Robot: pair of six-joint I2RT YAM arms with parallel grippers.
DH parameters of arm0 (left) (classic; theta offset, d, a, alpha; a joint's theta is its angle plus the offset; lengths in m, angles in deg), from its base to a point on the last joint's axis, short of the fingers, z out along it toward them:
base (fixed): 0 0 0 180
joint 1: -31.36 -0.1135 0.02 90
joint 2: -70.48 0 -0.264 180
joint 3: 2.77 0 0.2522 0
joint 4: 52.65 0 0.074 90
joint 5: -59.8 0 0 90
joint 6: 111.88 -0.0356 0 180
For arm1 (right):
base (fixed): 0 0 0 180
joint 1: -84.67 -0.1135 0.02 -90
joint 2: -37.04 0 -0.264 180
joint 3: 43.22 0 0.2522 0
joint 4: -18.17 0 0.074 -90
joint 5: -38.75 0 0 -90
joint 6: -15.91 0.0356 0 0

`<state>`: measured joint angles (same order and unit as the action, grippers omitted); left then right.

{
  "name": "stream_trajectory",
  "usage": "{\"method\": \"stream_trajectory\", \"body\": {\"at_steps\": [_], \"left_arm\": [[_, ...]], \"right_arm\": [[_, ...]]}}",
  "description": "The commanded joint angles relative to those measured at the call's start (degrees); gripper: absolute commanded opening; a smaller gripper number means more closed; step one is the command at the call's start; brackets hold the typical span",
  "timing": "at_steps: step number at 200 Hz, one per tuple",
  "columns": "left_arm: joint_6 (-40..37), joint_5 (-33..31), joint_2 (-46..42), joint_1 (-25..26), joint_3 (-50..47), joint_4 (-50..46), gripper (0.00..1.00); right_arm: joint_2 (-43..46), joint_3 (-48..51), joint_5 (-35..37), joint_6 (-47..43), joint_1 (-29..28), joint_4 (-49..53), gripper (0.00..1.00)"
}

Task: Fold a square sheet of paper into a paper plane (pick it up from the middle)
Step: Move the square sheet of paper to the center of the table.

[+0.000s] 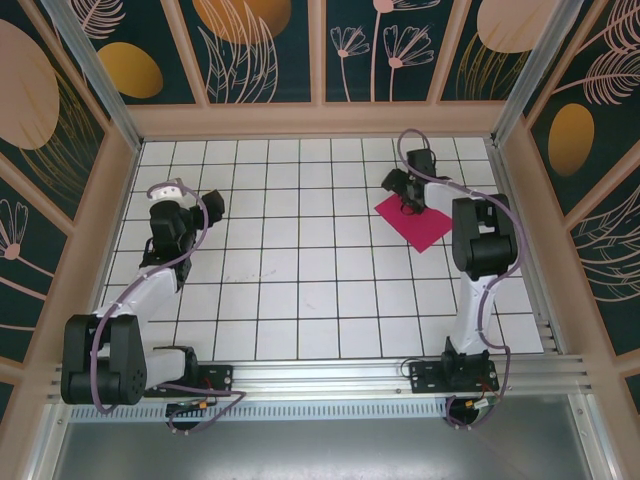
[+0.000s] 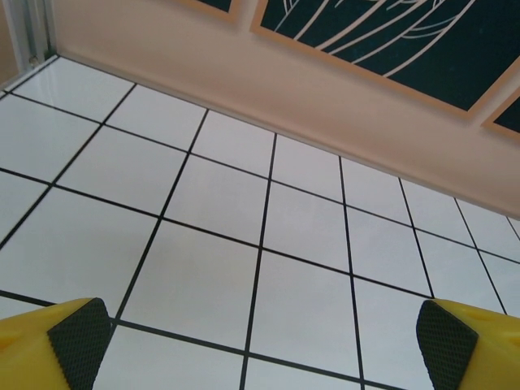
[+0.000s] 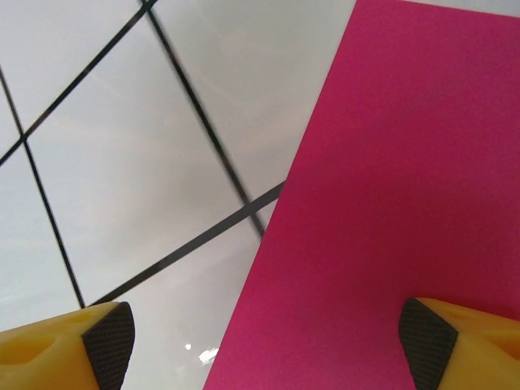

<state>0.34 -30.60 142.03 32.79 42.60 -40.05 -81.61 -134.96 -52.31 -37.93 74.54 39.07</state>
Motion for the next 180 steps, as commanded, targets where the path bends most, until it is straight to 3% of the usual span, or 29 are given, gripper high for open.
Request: {"method": "stream_trajectory", "body": {"at_steps": [1,24,76,103,135,153,180], "left_arm": [[1.2,1.2,0.5,-0.3,1.7,-1.1,0.99],[1.6,1.4,0.9,-0.3,2.0,-1.7,0.98],[2.7,1.7,1.5,-0.3,3.0,-3.3,0.99],[4.2,2.2,2.0,-0.3,4.2,-5.1,0.98],[9.4,2.7,2.3,-0.3,8.7,-13.0,0.98],[12.0,3.1,2.3,-0.3,10.6,-16.8,0.98],[12.5,3.3,2.5,-0.3,12.5,-20.6,0.99]], "right_arm": [[-3.0,0.8,-2.9,0.5,-4.7,6.5,0.88],[-2.6,2.6,-5.7,-0.7,-11.1,8.4,0.86],[-0.1,4.5,-3.9,-0.5,-29.4,13.3,0.86],[4.7,0.9,0.7,0.3,-30.7,16.0,0.87],[8.4,-0.9,9.4,5.2,-30.7,19.1,0.99],[5.8,-1.7,4.2,5.0,-30.8,17.4,0.99],[0.2,-6.4,-0.3,3.8,-32.6,17.5,0.88]]}}
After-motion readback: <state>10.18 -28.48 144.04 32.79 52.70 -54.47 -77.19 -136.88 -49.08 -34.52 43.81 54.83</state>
